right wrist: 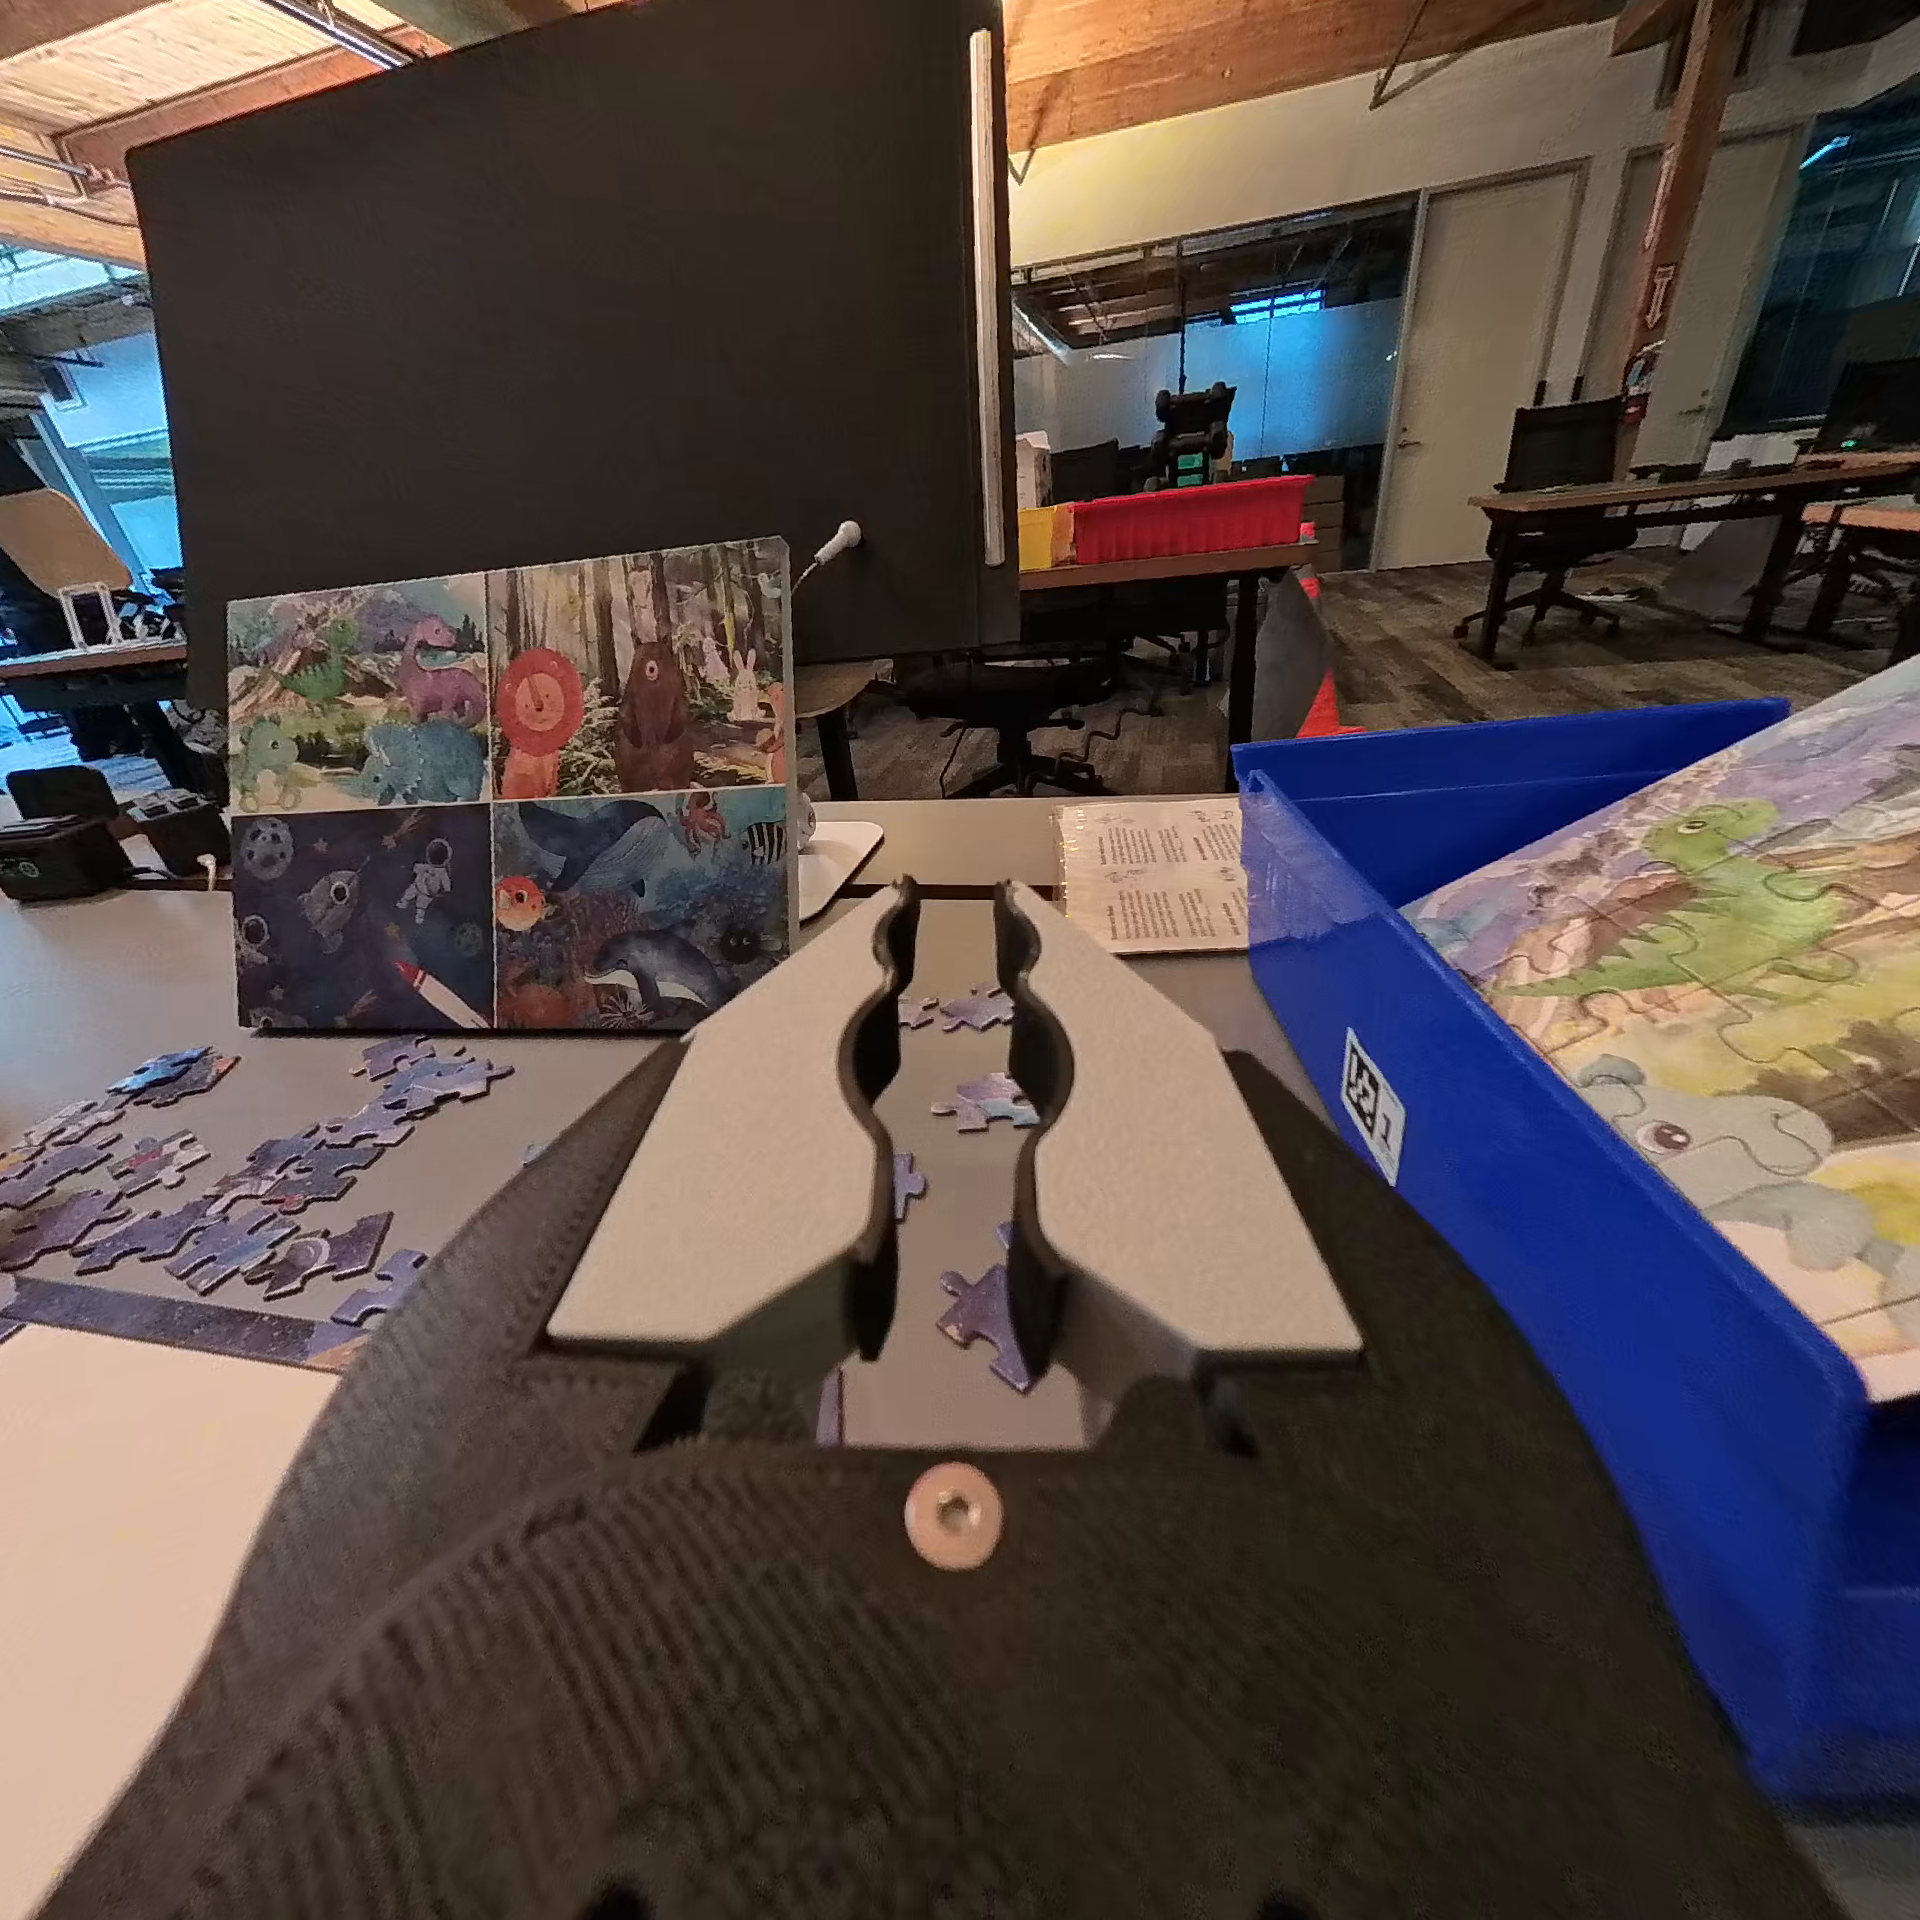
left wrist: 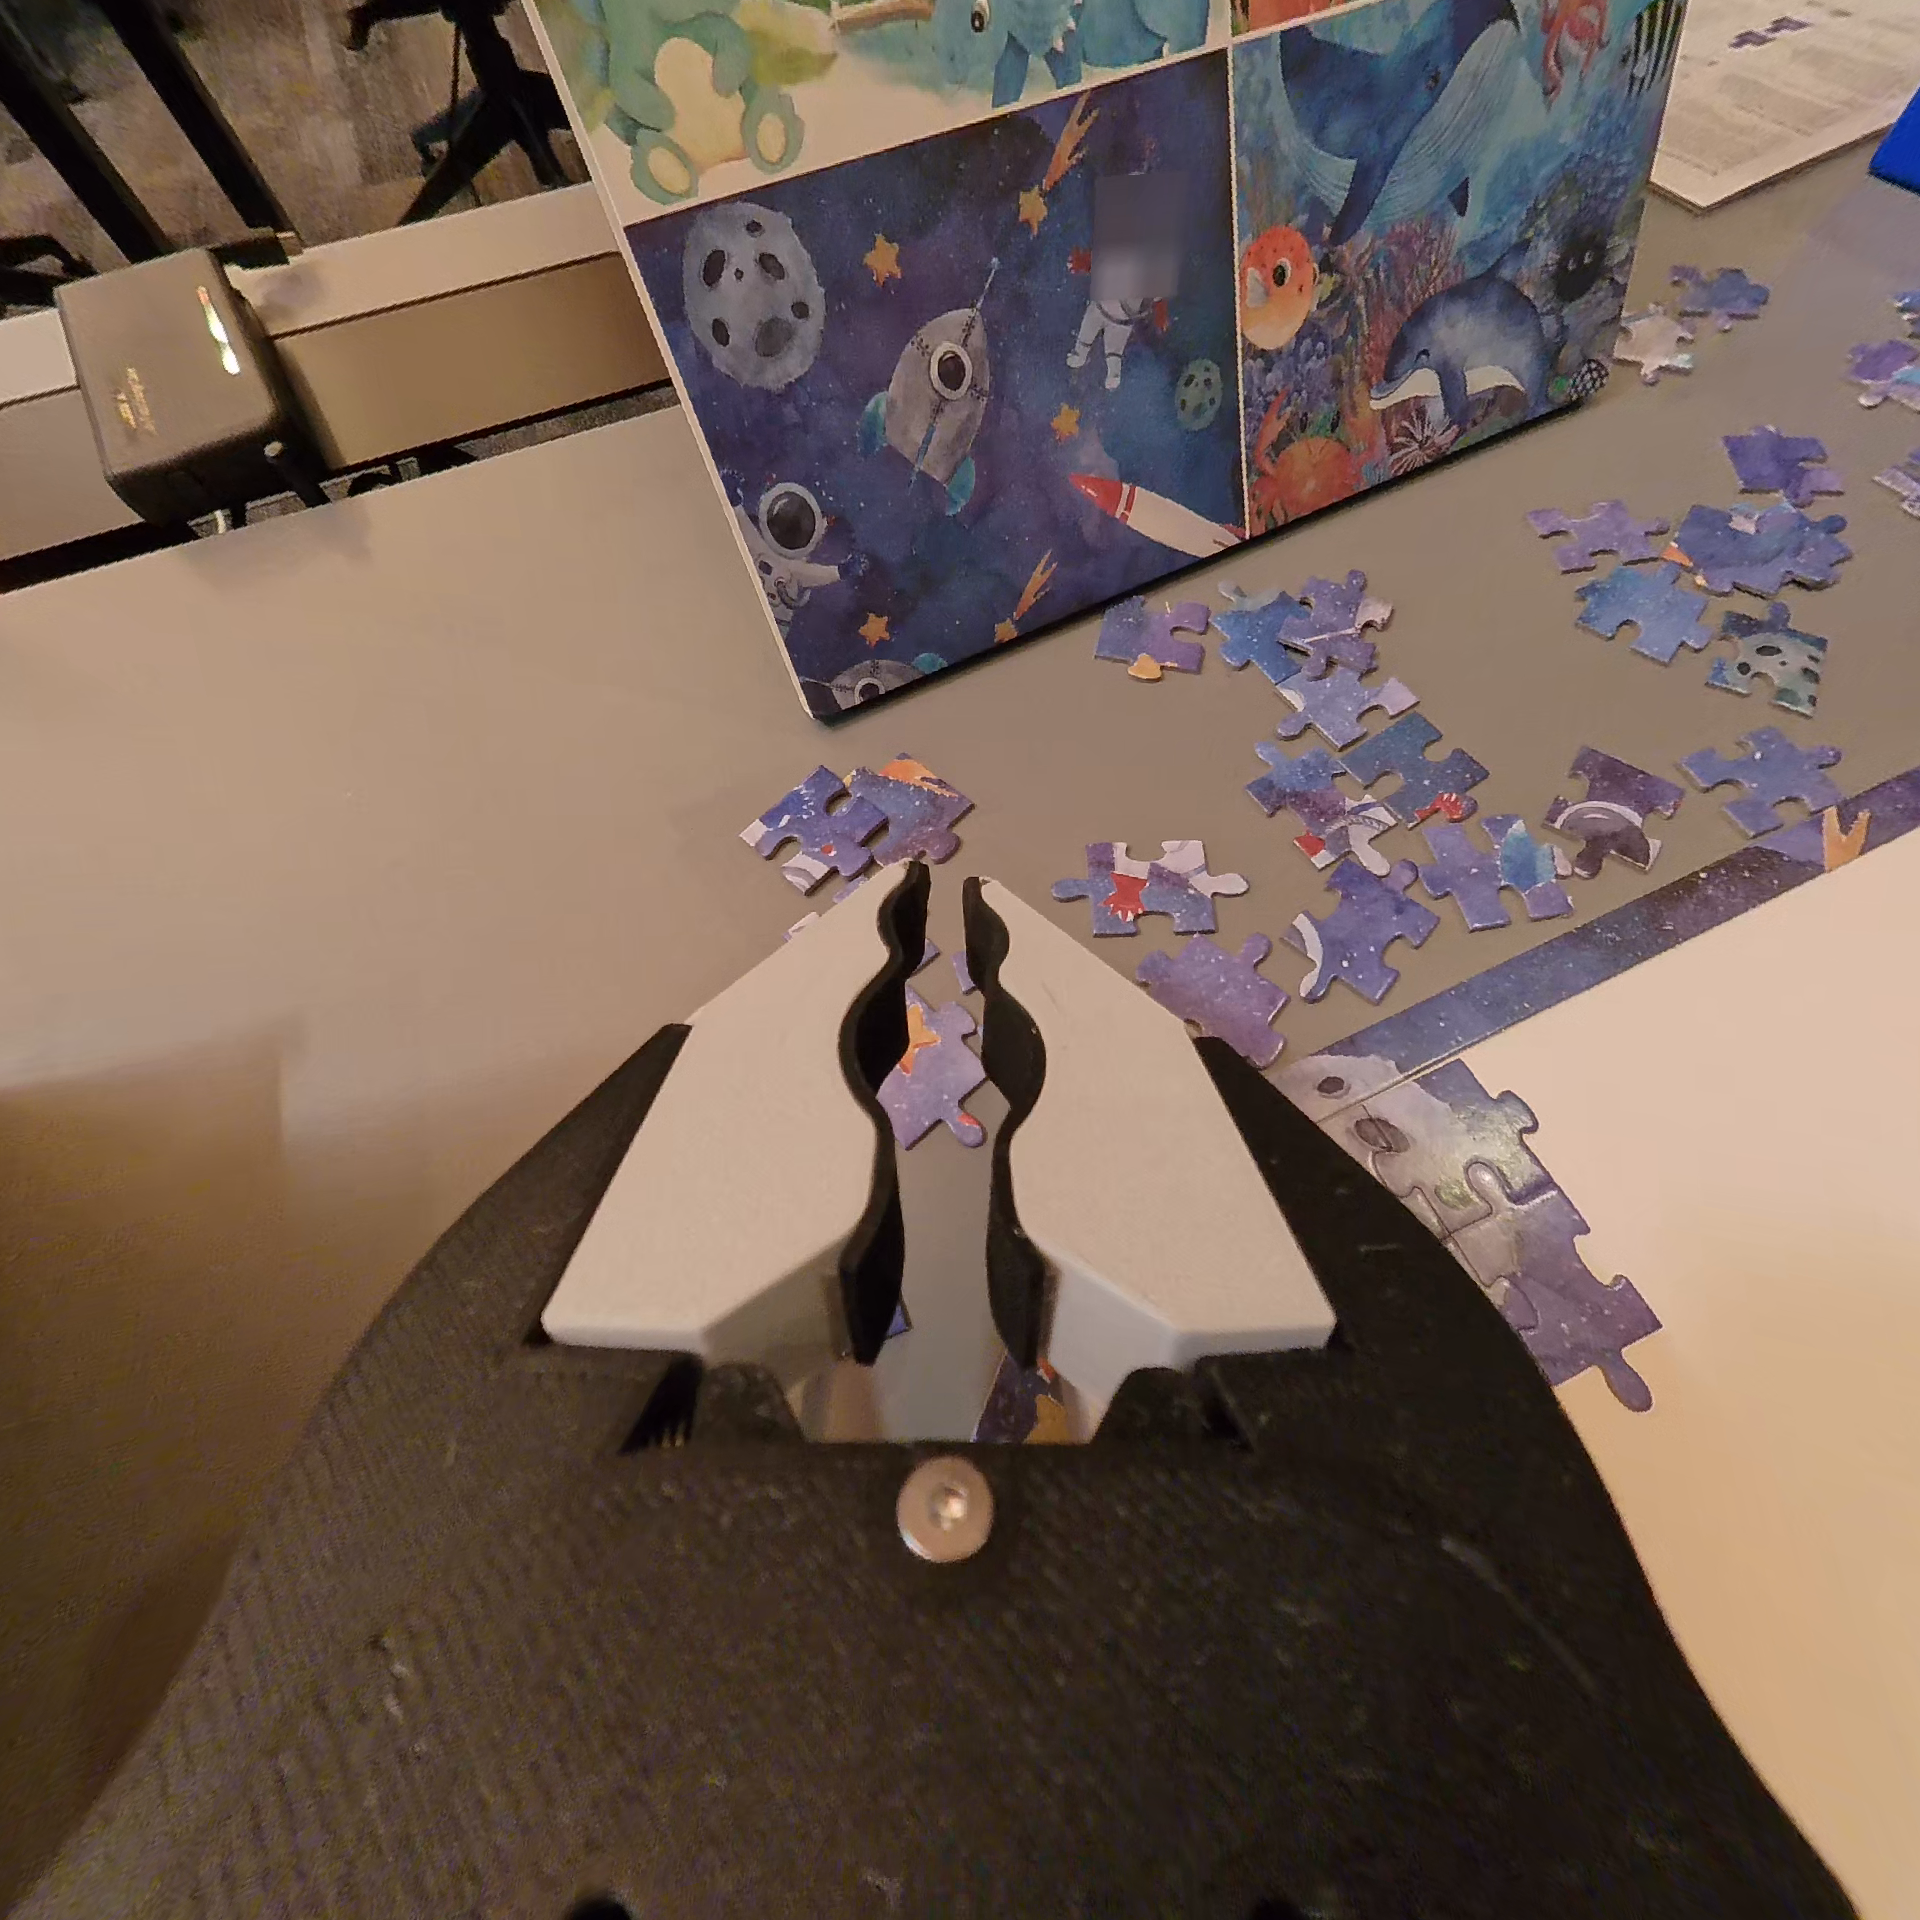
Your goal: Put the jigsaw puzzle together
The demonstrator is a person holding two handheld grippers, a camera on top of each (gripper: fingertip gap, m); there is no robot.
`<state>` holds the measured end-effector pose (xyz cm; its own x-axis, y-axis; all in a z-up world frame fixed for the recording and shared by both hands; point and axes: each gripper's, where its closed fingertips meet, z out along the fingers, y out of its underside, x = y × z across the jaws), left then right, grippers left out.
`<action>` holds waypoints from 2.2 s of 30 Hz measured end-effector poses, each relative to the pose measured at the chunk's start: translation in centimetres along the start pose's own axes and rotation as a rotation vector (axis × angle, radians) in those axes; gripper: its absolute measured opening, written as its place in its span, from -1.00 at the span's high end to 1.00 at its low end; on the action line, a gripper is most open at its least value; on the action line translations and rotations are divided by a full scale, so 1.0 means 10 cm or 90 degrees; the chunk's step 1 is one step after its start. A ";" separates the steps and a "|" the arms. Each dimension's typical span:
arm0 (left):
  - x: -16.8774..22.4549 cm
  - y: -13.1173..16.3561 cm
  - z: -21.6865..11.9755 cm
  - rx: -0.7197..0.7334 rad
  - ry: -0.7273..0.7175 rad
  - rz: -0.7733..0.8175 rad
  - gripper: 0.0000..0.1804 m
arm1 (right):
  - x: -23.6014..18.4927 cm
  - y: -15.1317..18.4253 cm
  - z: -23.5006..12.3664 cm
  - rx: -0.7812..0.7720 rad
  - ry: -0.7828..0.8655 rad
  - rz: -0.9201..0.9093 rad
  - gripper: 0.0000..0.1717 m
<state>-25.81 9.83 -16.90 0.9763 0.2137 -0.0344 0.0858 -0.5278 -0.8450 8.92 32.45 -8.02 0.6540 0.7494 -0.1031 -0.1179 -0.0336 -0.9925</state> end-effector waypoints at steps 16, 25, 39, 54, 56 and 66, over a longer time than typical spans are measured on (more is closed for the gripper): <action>0.00 0.00 0.00 -0.001 0.000 0.001 0.95 | -0.01 0.02 0.01 -0.005 -0.005 0.004 0.84; 0.00 0.01 0.00 -0.002 0.001 0.001 0.95 | 0.04 0.00 -0.01 -0.003 0.007 -0.007 0.84; 0.00 0.01 0.01 -0.004 -0.001 0.003 0.95 | 0.52 -0.04 -0.26 -0.004 0.034 -0.005 0.81; 0.04 0.01 0.02 -0.005 0.000 0.010 0.95 | 0.18 0.17 -0.08 -0.058 -0.045 0.008 0.80; 0.04 0.01 0.02 -0.005 0.001 0.010 0.95 | 0.18 0.17 -0.09 -0.055 -0.047 0.020 0.80; 0.05 0.02 0.02 -0.006 -0.001 0.014 0.95 | 0.17 0.18 -0.08 -0.056 -0.052 0.035 0.80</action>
<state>-25.38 10.04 -17.18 0.9778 0.2027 -0.0532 0.0664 -0.5407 -0.8386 10.42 33.13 -10.05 0.5848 0.7961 -0.1557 -0.0835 -0.1318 -0.9877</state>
